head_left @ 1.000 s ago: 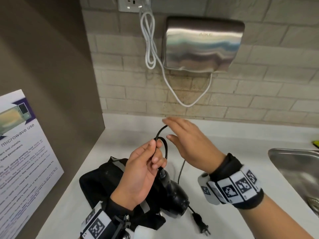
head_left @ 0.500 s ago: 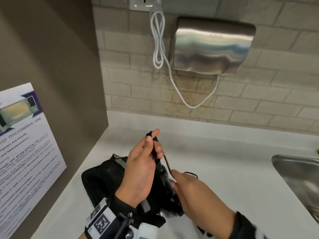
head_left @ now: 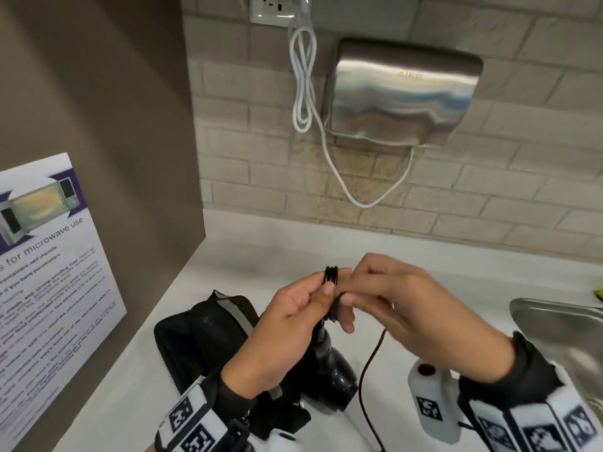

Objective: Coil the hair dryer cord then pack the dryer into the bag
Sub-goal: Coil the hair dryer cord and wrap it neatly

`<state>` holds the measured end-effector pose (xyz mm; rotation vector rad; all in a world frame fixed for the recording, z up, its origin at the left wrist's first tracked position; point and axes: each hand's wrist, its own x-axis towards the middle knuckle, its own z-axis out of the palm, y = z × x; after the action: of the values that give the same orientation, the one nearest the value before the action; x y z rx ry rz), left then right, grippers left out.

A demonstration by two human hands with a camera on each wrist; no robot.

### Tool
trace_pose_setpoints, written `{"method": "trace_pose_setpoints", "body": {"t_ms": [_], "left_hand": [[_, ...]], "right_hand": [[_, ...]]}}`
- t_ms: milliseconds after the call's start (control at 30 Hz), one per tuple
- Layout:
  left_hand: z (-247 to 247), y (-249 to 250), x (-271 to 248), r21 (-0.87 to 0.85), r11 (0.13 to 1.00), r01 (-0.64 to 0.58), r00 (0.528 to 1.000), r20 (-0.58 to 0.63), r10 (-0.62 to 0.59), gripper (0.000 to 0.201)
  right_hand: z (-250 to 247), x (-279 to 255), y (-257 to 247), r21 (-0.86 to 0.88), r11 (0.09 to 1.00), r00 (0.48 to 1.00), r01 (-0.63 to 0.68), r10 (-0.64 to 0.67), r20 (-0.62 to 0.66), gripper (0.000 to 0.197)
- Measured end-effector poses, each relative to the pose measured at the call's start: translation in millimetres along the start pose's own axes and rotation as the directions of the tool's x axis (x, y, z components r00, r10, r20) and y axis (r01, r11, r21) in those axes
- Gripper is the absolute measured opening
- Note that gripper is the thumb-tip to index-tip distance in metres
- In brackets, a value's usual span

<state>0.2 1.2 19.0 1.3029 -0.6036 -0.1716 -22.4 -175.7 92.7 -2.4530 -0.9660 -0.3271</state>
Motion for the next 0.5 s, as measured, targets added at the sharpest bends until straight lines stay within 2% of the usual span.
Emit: {"method": "trace_pose_setpoints", "body": {"t_ms": [133,300,367,400,467,500], "left_hand": [[-6,-1,0,-0.046,0.999,-0.013,0.997,0.078,0.016,0.027],[-19,-3,6,-0.054,0.998,0.045,0.995,0.096,-0.039,0.019],[-25,-2,7,-0.054,0.996,0.07,0.989,0.137,-0.062,0.018],[-27,-2,7,-0.056,0.995,0.084,0.984,0.165,-0.073,0.019],[-31,-2,7,-0.082,0.99,0.116,0.973,0.212,-0.097,0.021],[-32,-2,7,-0.102,0.986,0.131,0.968,0.226,-0.105,0.021]], "right_hand": [[8,5,20,0.134,0.989,0.98,-0.055,0.079,-0.182,0.017],[46,6,28,0.334,0.94,0.915,-0.071,0.195,-0.354,0.012],[51,5,29,0.456,0.88,0.908,-0.13,0.291,-0.302,0.021],[51,4,30,0.464,0.873,0.932,-0.15,0.281,-0.23,0.023],[49,2,33,0.442,0.887,0.982,-0.136,0.179,-0.057,0.024],[49,2,34,0.469,0.87,0.986,-0.152,0.165,0.013,0.026]]}}
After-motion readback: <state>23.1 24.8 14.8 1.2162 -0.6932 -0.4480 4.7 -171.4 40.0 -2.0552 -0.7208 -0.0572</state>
